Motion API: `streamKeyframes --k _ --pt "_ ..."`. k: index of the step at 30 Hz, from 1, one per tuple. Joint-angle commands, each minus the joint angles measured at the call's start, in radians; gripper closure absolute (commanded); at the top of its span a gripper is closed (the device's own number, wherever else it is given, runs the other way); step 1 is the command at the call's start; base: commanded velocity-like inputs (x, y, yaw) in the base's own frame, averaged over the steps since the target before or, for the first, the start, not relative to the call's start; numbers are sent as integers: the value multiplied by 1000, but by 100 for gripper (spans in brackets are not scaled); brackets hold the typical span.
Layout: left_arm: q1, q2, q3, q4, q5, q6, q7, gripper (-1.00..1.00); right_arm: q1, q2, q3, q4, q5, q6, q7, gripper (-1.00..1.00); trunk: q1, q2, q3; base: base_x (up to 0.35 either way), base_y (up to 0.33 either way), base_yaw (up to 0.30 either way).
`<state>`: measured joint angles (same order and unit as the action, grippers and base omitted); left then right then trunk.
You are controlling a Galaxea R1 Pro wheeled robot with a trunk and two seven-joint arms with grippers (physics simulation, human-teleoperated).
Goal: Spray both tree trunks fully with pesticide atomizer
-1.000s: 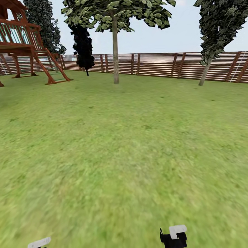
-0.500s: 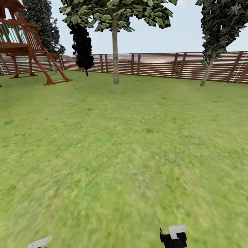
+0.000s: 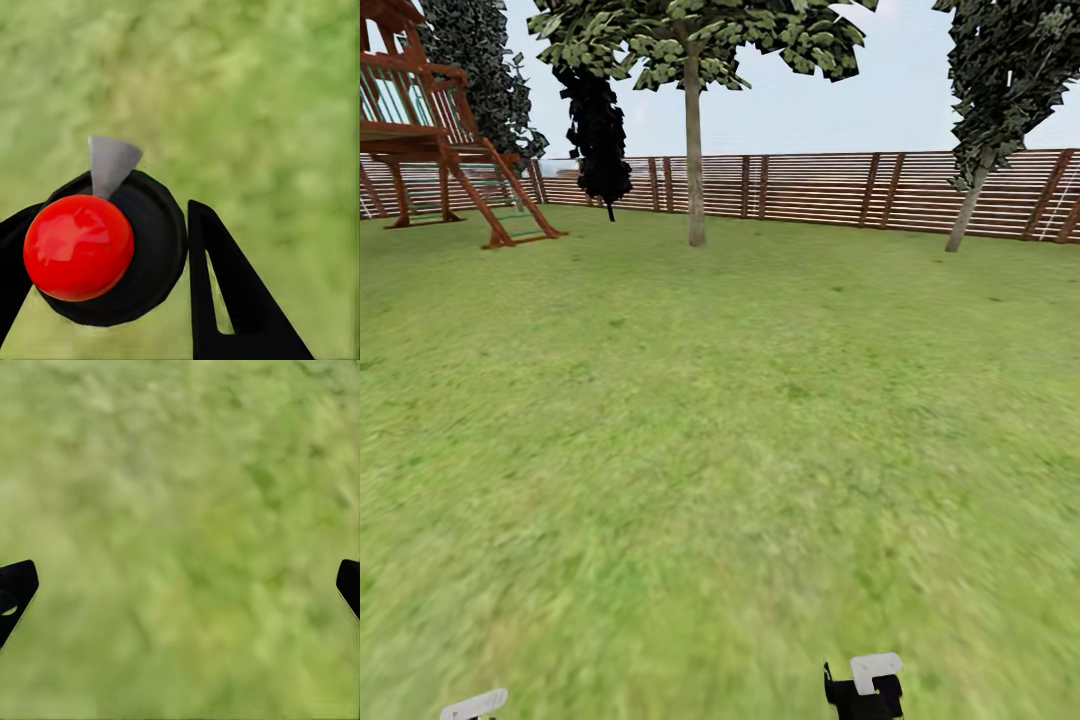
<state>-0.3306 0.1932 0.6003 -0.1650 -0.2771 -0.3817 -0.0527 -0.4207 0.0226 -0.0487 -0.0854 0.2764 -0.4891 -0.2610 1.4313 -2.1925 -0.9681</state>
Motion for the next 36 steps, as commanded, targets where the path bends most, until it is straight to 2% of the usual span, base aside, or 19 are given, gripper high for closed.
streamKeyframes --k 1,36 --pt "-1 0 9 1 -5 -3 -6 100 -1 0 -5 1 10 -2 -6 -100 0 0 -1 338 0 0" --pt "-1 0 9 1 -5 -3 -6 100 -1 0 -5 1 10 -2 -6 -100 0 0 -1 338 0 0"
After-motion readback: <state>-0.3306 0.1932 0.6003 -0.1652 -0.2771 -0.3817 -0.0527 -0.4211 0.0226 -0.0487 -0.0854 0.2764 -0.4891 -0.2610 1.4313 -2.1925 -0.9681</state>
